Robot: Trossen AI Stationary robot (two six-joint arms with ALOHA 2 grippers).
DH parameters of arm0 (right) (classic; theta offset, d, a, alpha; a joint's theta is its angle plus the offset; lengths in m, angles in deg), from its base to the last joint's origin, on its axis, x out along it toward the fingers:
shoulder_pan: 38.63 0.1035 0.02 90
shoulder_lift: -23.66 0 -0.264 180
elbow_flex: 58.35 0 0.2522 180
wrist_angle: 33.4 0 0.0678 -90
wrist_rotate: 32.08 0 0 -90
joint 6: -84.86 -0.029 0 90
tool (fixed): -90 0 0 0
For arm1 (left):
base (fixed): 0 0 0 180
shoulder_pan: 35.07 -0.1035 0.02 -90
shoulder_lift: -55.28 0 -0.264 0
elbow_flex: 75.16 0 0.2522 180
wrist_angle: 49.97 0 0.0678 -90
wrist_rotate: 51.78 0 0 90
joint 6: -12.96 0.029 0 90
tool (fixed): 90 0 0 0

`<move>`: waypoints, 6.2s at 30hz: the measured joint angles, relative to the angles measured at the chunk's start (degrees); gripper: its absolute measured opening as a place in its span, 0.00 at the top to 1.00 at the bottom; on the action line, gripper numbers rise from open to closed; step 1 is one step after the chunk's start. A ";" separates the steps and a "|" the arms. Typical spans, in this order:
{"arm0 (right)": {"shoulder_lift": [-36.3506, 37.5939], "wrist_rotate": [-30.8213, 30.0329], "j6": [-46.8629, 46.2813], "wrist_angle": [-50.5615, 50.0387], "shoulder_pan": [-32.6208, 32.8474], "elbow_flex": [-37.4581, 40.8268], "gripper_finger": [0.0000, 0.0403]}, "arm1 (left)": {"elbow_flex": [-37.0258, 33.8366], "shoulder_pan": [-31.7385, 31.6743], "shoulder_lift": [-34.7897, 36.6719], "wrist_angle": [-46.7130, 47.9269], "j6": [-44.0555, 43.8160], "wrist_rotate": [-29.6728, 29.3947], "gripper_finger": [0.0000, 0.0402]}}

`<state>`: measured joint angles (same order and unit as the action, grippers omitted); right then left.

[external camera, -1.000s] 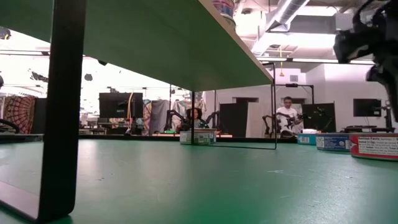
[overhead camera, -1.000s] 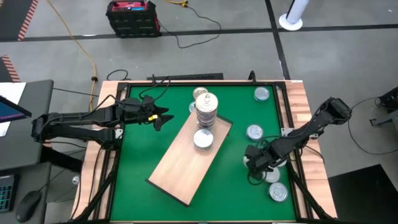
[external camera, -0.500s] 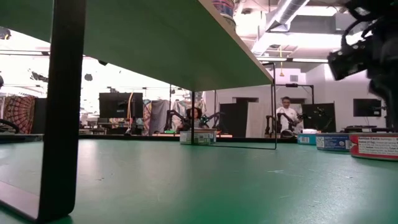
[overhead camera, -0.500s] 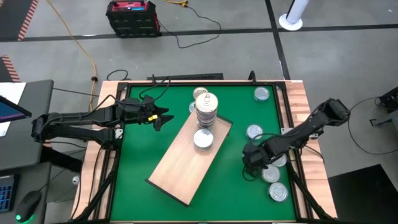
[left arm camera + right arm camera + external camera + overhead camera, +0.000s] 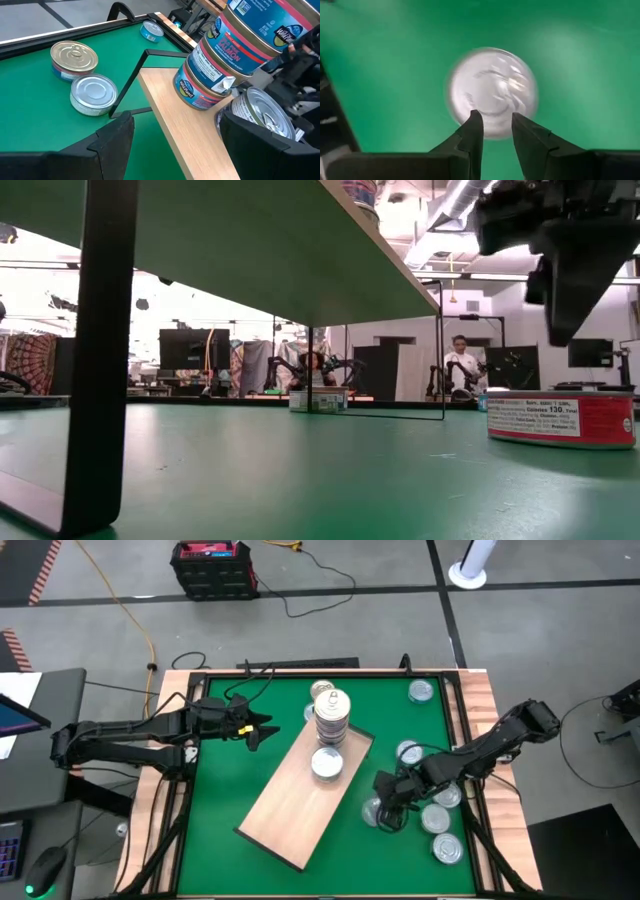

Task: Stack canned seafood by type on shelf
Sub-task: Stack the red tuna can on top of the green tuna can on the shelf

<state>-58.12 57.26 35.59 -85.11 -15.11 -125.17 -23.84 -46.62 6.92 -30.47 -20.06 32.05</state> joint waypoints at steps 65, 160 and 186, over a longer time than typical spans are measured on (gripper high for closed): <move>16.67 3.59 -4.30 -15.18 -12.94 2.71 0.67 | 0.00 -0.02 0.00 1.25 -0.72 0.98 0.30; -5.53 -27.67 41.95 -27.79 7.57 -33.86 0.61 | 0.00 0.00 -0.44 -6.04 -18.31 10.20 0.30; -14.19 -49.97 84.91 -12.16 1.98 -39.04 0.58 | 14.82 18.40 -6.40 -1.09 -4.82 -8.13 0.30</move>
<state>-72.31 7.29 120.50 -97.26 -13.13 -164.21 -9.02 -28.22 0.51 -31.56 -24.88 23.91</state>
